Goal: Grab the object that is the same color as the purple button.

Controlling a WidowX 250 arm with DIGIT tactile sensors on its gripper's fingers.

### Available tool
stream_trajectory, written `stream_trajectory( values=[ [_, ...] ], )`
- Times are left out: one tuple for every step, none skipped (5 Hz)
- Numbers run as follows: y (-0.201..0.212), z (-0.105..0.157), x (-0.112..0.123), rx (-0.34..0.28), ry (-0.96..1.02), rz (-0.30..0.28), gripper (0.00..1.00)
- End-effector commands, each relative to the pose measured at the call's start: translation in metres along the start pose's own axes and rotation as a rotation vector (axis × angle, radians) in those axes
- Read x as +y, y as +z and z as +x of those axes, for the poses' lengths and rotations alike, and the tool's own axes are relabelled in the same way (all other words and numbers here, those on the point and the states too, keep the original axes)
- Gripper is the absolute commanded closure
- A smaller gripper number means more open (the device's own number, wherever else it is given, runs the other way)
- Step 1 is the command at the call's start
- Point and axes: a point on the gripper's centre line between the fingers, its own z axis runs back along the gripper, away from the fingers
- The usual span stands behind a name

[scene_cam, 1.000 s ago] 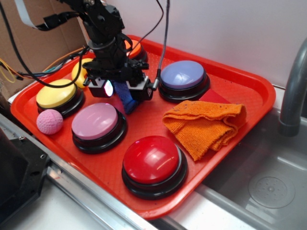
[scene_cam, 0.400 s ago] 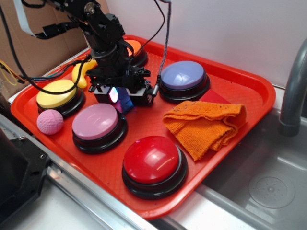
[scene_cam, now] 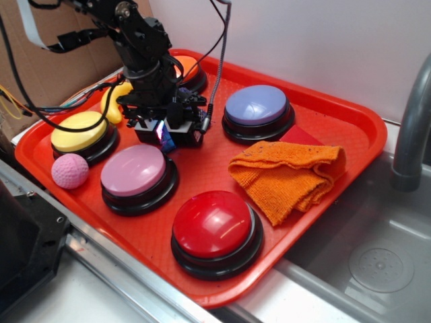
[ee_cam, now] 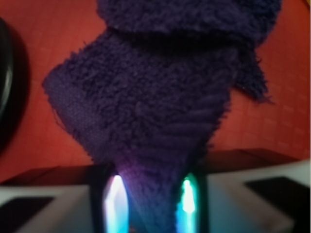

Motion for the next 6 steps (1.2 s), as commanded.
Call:
stream_trajectory(
  values=[
    [0.062,0.024,0.003,-0.048,-0.063,-0.042,1.0],
    [0.091,0.028,0.005,-0.029,-0.112,-0.019,1.0],
    [0.129,0.026,0.006,-0.013,-0.177,-0.065,1.0],
    [0.158,0.019,0.003,0.02,-0.252,-0.089,1.0],
    [0.174,0.012,0.004,0.004,-0.301,-0.084,1.0],
    [0.173,0.006,0.006,0.032,-0.306,-0.076,1.0]
  ],
)
